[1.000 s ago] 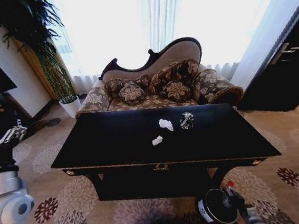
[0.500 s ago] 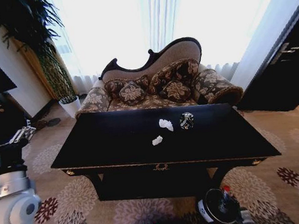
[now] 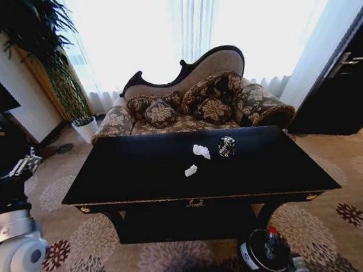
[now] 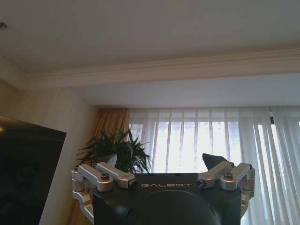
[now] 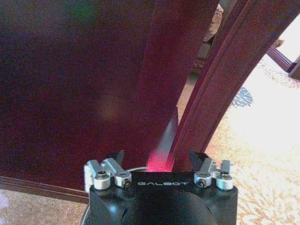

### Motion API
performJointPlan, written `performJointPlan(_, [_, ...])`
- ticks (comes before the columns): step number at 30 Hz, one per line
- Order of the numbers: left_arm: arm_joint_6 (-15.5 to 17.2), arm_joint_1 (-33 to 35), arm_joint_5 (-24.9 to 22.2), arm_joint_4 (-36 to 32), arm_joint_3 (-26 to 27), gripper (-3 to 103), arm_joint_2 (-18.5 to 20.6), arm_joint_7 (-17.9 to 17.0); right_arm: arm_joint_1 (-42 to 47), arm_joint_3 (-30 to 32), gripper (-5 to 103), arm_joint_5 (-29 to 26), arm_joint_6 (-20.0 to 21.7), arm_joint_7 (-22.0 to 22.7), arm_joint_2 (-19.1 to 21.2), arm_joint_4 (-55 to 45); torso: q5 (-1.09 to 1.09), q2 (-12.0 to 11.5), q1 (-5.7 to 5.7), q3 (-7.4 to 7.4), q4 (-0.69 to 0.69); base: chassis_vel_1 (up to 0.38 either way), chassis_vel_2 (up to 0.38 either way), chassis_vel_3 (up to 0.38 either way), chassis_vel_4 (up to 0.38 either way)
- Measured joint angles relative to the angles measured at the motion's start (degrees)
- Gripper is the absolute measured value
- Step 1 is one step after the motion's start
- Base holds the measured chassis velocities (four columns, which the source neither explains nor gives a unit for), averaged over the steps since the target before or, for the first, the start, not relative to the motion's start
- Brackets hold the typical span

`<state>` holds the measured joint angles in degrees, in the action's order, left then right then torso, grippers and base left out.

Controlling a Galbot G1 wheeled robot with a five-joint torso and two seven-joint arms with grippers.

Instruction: Move to the front of the table and place the trash on the table into the trash bin.

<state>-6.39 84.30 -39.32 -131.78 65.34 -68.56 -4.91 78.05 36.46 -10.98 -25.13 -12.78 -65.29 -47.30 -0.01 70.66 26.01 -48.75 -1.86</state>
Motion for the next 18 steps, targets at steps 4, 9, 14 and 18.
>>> performJointPlan(4, [0.0, 0.0, 0.0, 0.0, 0.1, 100, 0.1, 0.0, 0.4, 0.4, 90, 0.9, -0.2, -1.9, -0.2, -0.7, 0.0, 0.0, 0.0, 0.0, 0.0, 0.0, 0.0, 0.0, 0.0])
performJointPlan(9, [-0.1, 0.1, 0.3, 0.2, 0.0, 100, -0.1, 0.0, 2.3, 0.9, 100, -0.4, 0.2, -6.5, -0.8, -4.8, 0.0, 0.0, 0.0, 0.0, 0.01, 0.0, 0.0, 0.0, 0.0])
performJointPlan(14, [-0.2, -0.1, 0.4, 0.4, -0.4, 100, -0.4, 0.1, 6.0, 1.0, 100, -10.1, 2.0, -14.1, -1.6, -11.0, -0.02, 0.0, 0.0, 0.0, 0.0, 0.0, 0.0, 0.0, 0.0])
performJointPlan(18, [-0.2, -0.6, 0.4, 0.4, -0.7, 100, -0.5, 0.1, 9.1, 1.9, 100, -16.6, 0.5, -25.0, -2.5, -14.8, 0.01, 0.0, 0.0, 0.0, 0.0, 0.0, 0.0, 0.0, 0.0])
